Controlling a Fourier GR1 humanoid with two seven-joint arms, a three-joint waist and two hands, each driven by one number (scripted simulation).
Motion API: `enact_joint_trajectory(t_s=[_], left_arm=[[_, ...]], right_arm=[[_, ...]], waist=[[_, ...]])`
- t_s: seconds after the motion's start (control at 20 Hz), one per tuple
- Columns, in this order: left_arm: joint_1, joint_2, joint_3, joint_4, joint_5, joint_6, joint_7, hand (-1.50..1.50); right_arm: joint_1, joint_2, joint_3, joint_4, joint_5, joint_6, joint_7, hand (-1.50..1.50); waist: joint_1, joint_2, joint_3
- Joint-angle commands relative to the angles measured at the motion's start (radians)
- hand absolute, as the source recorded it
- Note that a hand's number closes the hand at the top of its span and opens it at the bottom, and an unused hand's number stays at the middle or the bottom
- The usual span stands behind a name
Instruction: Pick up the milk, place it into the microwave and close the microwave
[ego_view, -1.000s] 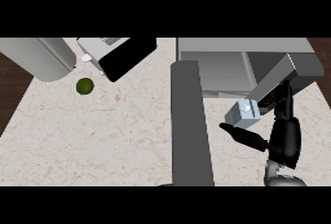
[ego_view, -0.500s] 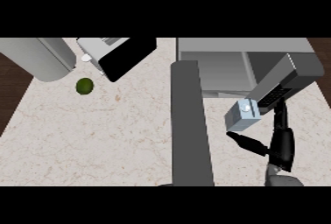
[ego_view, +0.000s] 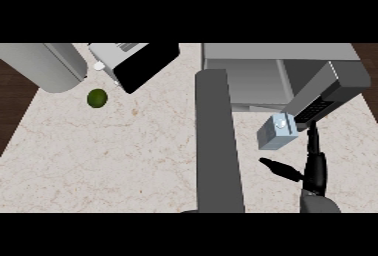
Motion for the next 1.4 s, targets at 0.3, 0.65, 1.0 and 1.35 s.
enact_joint_trajectory(t_s=[0.3, 0.65, 1.0, 1.35], left_arm=[[0.029, -0.063, 0.016, -0.064, 0.036, -0.048, 0.035, -1.50], [0.015, -0.010, 0.054, -0.045, 0.126, -0.036, 0.067, -1.50], [-0.020, -0.003, 0.042, -0.027, 0.102, -0.041, 0.073, -1.50], [0.000, -0.041, 0.054, -0.040, 0.106, -0.073, 0.060, -1.50]], right_arm=[[-0.209, -0.068, -0.123, 0.404, -0.092, 0.077, -0.254, -1.50], [-0.274, -0.071, -0.172, 0.604, -0.137, 0.154, -0.404, 1.50], [-0.349, -0.111, -0.171, 0.706, -0.122, 0.213, -0.449, 1.50], [-0.396, -0.118, -0.178, 0.701, -0.139, 0.278, -0.487, 1.50]], waist=[[0.006, 0.002, 0.001], [0.009, 0.004, 0.001], [0.020, 0.009, 0.002], [0.020, 0.008, 0.002]])
